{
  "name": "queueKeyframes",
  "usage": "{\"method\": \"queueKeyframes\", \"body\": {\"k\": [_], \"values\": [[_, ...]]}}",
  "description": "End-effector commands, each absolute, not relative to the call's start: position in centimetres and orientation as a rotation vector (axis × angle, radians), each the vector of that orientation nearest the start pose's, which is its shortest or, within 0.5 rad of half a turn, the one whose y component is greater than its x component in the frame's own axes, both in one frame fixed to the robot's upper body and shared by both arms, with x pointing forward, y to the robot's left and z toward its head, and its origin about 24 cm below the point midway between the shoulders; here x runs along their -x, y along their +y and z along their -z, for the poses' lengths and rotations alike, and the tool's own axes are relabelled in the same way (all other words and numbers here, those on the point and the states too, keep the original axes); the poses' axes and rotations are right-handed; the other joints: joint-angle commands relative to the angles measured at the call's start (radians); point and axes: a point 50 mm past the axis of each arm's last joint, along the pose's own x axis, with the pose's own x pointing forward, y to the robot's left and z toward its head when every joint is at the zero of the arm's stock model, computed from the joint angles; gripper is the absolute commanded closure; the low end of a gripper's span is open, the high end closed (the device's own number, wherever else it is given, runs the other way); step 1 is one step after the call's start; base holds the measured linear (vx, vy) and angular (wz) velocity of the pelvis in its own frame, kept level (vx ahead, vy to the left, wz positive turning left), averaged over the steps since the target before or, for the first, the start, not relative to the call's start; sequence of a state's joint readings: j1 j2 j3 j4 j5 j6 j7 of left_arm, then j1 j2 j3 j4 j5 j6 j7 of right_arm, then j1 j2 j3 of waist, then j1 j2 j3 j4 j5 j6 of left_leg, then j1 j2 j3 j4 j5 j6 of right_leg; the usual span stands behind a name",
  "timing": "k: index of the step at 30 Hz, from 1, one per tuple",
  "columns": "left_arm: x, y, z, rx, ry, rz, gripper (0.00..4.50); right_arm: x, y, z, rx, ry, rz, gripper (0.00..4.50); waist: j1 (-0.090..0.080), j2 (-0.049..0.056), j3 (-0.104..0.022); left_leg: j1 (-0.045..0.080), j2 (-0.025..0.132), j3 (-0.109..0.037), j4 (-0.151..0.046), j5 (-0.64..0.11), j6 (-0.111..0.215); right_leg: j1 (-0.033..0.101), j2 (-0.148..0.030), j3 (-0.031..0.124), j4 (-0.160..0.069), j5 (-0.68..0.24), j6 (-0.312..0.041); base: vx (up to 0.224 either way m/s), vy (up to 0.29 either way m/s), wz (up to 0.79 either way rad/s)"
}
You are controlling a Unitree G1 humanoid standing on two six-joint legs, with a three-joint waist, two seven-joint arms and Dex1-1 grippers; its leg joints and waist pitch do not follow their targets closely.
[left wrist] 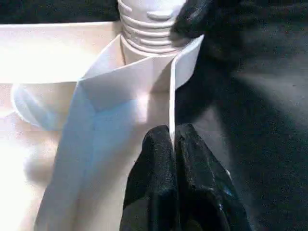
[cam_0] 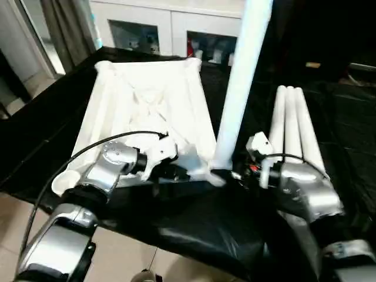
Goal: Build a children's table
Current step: Rotate leg to tighten
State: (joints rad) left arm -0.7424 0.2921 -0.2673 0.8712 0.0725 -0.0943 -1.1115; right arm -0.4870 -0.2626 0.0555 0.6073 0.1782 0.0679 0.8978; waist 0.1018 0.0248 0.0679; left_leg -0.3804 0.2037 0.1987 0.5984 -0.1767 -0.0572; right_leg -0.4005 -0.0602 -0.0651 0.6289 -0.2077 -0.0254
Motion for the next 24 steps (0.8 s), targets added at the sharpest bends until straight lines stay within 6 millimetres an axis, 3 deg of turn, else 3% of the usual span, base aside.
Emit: {"method": "queueKeyframes", "body": {"k": [1, 3, 5, 8, 9, 10, 11, 12, 16, 17, 20, 22, 24], "values": [[-34.9, 11.6, -5.4, -0.466, 0.365, 1.14, 4.5, -32.1, -14.2, -2.5, 0.043, 0.31, -0.803, 1.74, -0.005, -0.01, -0.067, 0.023, 0.032, -0.02, -0.067, -0.19, 0.025, 0.044, -0.09, 0.051, -0.094, -0.231, -0.205, 0.0, 0.0, 0.0], [-35.8, 10.3, -5.5, -0.461, 0.347, 1.025, 4.5, -32.6, -13.4, -1.3, -0.009, 0.343, -0.607, 1.75, -0.017, -0.011, -0.061, 0.028, 0.03, -0.024, -0.073, -0.231, -0.002, 0.042, -0.091, 0.051, -0.105, -0.341, -0.175, 0.0, 0.0, 0.0], [-36.3, 8.7, -5.7, -0.428, 0.331, 0.956, 4.5, -33.0, -12.4, -0.6, -0.025, 0.369, -0.476, 1.75, -0.021, -0.01, -0.058, 0.028, 0.028, -0.026, -0.076, -0.252, -0.008, 0.042, -0.093, 0.05, -0.113, -0.401, -0.155, 0.0, 0.0, 0.0], [-36.3, 7.1, -5.9, -0.409, 0.311, 0.943, 4.5, -33.5, -10.8, -0.7, -0.047, 0.369, -0.419, 1.75, -0.024, -0.009, -0.055, 0.038, 0.029, -0.029, -0.079, -0.293, -0.006, 0.037, -0.094, 0.05, -0.125, -0.447, -0.14, 0.0, 0.0, 0.0], [-36.2, 6.6, -5.9, -0.405, 0.307, 0.953, 4.5, -33.6, -10.3, -0.9, -0.045, 0.361, -0.429, 1.75, -0.023, 0.003, -0.057, 0.037, 0.029, -0.032, -0.081, -0.292, -0.005, 0.04, -0.096, 0.051, -0.123, -0.43, -0.143, 0.0, 0.0, 0.0], [-36.2, 6.4, -5.9, -0.407, 0.302, 0.959, 4.5, -33.7, -9.9, -1.1, -0.033, 0.348, -0.444, 1.75, -0.023, 0.003, -0.057, 0.037, 0.029, -0.032, -0.081, -0.292, -0.005, 0.04, -0.096, 0.051, -0.123, -0.43, -0.143, 0.0, 0.0, 0.0], [-36.2, 6.2, -5.9, -0.408, 0.299, 0.963, 4.5, -33.7, -9.7, -1.2, -0.025, 0.339, -0.454, 1.75, -0.025, -0.004, -0.064, 0.033, 0.031, -0.031, -0.083, -0.266, 0.002, 0.047, -0.093, 0.05, -0.118, -0.353, -0.151, 0.0, 0.0, 0.0], [-36.1, 5.9, -5.9, -0.41, 0.292, 0.975, 4.5, -33.7, -9.2, -1.5, -0.022, 0.317, -0.482, 1.19, -0.024, -0.003, -0.065, 0.033, 0.033, -0.029, -0.084, -0.249, 0.012, 0.046, -0.091, 0.051, -0.114, -0.3, -0.166, 0.0, 0.0, 0.0], [-35.9, 5.9, -5.9, -0.422, 0.287, 1.016, 4.5, -33.8, -8.7, -2.3, -0.04, 0.265, -0.555, 0.95, -0.024, -0.003, -0.064, 0.03, 0.03, -0.026, -0.081, -0.244, 0.027, 0.05, -0.092, 0.052, -0.112, -0.264, -0.185, 0.0, 0.0, 0.0], [-35.8, 6.4, -5.7, -0.424, 0.296, 1.042, 4.5, -33.8, -9.2, -2.7, -0.026, 0.244, -0.6, 0.83, -0.024, -0.007, -0.064, 0.031, 0.03, -0.025, -0.081, -0.242, 0.03, 0.05, -0.092, 0.051, -0.112, -0.273, -0.185, 0.0, 0.0, 0.0], [-35.4, 7.3, -5.5, -0.436, 0.301, 1.11, 4.5, -33.6, -10.3, -3.5, -0.004, 0.223, -0.711, 0.83, -0.021, -0.008, -0.066, 0.025, 0.03, -0.025, -0.079, -0.217, 0.048, 0.055, -0.092, 0.052, -0.109, -0.249, -0.183, 0.0, 0.0, 0.0], [-35.2, 7.7, -5.4, -0.438, 0.308, 1.132, 4.5, -33.4, -10.8, -3.6, 0.014, 0.223, -0.76, 0.83, -0.017, -0.009, -0.069, 0.022, 0.031, -0.024, -0.076, -0.183, 0.063, 0.06, -0.091, 0.051, -0.103, -0.196, -0.191, 0.0, 0.0, 0.0], [-34.5, 9.3, -4.9, -0.45, 0.346, 1.222, 4.5, -32.5, -12.7, -4.0, 0.106, 0.245, -0.909, 0.83, -0.012, -0.009, -0.075, 0.019, 0.034, -0.022, -0.072, -0.143, 0.079, 0.063, -0.087, 0.048, -0.09, -0.113, -0.214, 0.0, 0.0, 0.0]]}}
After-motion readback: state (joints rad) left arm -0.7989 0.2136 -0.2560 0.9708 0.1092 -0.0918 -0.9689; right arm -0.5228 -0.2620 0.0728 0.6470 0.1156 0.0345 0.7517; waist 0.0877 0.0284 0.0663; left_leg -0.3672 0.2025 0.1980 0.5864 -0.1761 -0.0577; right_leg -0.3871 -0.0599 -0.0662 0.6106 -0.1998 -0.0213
